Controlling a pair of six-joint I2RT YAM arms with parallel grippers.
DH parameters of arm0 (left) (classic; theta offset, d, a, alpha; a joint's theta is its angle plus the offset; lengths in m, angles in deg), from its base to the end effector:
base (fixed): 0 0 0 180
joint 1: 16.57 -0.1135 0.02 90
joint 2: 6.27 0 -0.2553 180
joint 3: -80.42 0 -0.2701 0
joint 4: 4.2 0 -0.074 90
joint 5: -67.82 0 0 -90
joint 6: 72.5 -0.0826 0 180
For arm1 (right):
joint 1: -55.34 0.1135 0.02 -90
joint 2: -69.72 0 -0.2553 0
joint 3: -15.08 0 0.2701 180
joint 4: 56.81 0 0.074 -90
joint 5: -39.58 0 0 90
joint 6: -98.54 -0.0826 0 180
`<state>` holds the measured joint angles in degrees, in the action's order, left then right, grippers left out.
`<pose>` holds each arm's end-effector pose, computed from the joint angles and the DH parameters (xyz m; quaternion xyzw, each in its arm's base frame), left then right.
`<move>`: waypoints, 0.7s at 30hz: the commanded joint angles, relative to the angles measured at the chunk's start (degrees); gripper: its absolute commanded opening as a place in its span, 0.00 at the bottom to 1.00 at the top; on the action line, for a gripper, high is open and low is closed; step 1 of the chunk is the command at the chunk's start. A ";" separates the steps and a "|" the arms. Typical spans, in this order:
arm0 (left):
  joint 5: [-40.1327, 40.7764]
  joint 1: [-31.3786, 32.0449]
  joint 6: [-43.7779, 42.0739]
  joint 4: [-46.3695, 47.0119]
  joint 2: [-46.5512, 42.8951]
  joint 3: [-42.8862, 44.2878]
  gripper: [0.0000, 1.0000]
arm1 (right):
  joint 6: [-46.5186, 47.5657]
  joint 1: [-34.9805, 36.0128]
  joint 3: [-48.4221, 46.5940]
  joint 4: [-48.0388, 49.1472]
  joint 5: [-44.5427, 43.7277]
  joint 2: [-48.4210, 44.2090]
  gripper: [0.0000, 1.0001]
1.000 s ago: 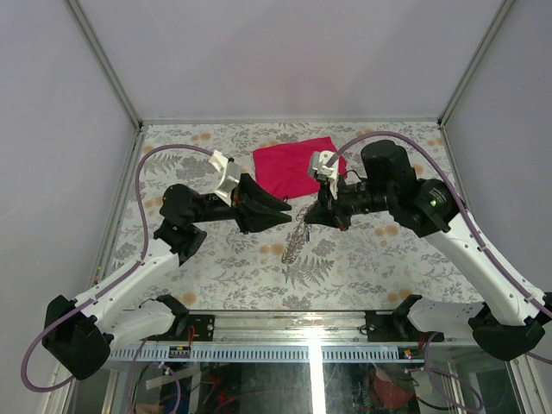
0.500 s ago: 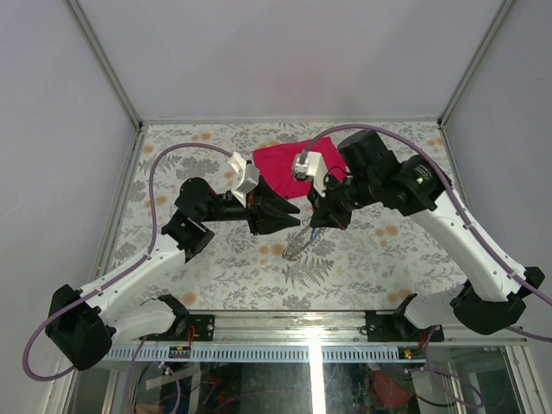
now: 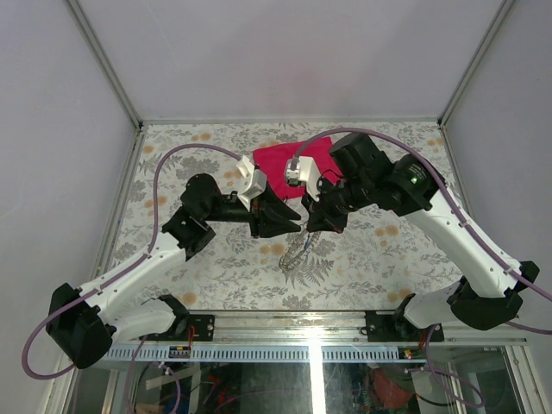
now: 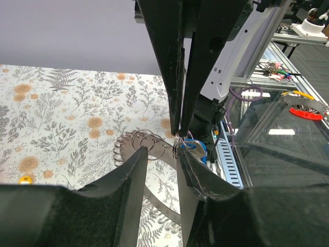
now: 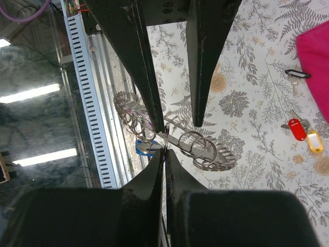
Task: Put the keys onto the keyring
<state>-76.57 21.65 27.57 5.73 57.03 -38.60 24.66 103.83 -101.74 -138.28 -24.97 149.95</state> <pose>0.1911 -0.2360 0.3468 0.4760 0.4846 -0.5484 0.4876 0.1715 0.2473 0.4213 -0.5528 0.7162 0.2997 0.3027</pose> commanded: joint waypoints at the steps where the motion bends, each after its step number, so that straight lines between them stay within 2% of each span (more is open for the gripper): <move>1: -2.02 0.37 -2.51 -1.68 0.44 2.09 0.30 | -0.34 1.18 -2.69 0.33 -0.06 0.75 0.00; 9: -2.85 0.98 -3.72 -3.35 1.04 2.75 0.25 | -0.63 1.93 -3.56 1.20 -0.16 1.42 0.00; 12: -2.92 1.21 -4.48 -4.64 1.05 2.83 0.15 | -0.68 2.04 -3.51 1.46 -0.14 1.51 0.00; 15: -3.23 1.33 -5.26 -6.09 1.11 3.18 0.01 | -0.73 2.05 -3.20 1.84 -0.27 1.43 0.00; 20: -2.06 1.33 -5.12 -6.11 0.29 2.83 0.00 | -1.93 2.00 -1.58 3.59 -1.51 0.09 0.00; 21: -1.41 1.33 -4.81 -5.64 0.00 2.57 0.00 | -2.59 2.00 -0.98 4.51 -2.22 -0.54 0.05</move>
<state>-79.37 22.72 23.61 0.55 58.02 -36.94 24.37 105.19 -102.24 -138.39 -26.45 151.32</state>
